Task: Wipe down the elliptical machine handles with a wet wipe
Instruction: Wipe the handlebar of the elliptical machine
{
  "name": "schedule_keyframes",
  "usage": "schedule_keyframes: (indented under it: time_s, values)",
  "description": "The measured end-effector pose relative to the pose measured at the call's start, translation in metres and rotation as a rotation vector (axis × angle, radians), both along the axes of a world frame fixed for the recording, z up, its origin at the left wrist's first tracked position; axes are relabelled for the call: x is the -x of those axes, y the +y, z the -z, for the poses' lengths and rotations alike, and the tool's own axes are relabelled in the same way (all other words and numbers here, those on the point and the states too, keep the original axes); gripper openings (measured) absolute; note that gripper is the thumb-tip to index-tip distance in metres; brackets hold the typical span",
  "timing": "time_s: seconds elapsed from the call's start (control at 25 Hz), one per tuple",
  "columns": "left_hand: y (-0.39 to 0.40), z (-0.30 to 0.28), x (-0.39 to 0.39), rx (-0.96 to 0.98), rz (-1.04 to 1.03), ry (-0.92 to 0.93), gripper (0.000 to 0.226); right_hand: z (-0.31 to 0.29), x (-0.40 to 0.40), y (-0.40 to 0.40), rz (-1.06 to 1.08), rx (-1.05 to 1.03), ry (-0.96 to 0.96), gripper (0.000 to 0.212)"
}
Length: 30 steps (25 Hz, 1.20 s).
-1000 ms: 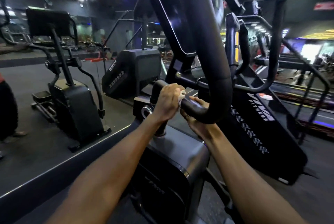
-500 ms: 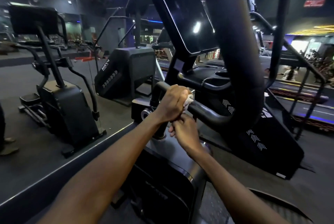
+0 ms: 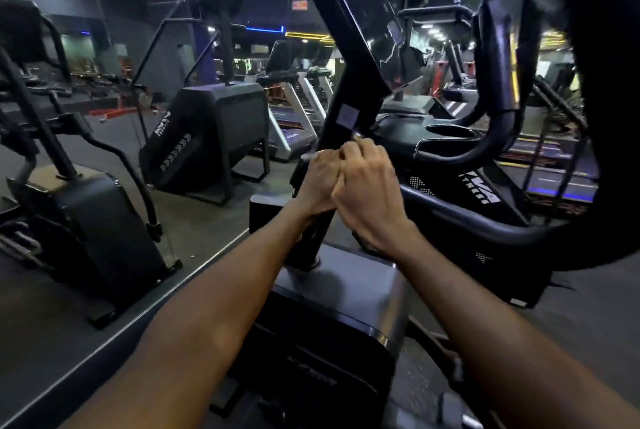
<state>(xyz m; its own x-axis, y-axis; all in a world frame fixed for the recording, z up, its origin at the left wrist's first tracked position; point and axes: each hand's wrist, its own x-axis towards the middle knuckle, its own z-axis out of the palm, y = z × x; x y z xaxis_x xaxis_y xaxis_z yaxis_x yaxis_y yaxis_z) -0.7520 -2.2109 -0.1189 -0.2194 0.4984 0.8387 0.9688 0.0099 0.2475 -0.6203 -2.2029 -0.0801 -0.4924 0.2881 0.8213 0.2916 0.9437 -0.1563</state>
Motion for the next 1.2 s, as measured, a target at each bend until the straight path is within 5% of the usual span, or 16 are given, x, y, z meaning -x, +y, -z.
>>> schedule_keyframes:
  time_s: [0.16, 0.32, 0.44, 0.56, 0.64, 0.8, 0.96, 1.2]
  values:
    - [0.012, 0.006, 0.02, 0.042, 0.065, 0.165, 0.009, -0.006, 0.015, 0.004, 0.297, 0.052, -0.301, 0.034]
    - [0.013, 0.015, 0.053, 0.004, -0.022, 0.118, 0.004, -0.011, 0.028, 0.003, 0.305, 0.184, -0.383, 0.032]
    - [0.019, 0.022, 0.047, 0.062, 0.125, 0.241, 0.02, -0.019, 0.027, 0.01, 0.309, 0.199, -0.495, 0.03]
    - [0.024, 0.021, 0.08, 0.084, -0.009, 0.192, 0.028, -0.024, 0.035, 0.015, 0.34, 0.239, -0.548, 0.03]
    - [0.029, 0.029, 0.097, 0.099, -0.129, 0.107, 0.03, -0.021, 0.043, 0.019, 0.366, 0.232, -0.549, 0.03]
    - [0.033, 0.036, 0.072, -0.044, -0.032, -0.168, 0.047, -0.011, 0.058, 0.023, 0.411, 0.139, -0.55, 0.042]
    - [0.039, 0.048, 0.102, -0.124, -0.03, -0.704, 0.07, -0.007, 0.067, 0.025, 0.448, 0.102, -0.57, 0.036]
    - [0.032, 0.071, 0.107, 0.128, -0.181, -0.997, 0.05, -0.005, 0.068, 0.025, 0.445, 0.062, -0.553, 0.04]
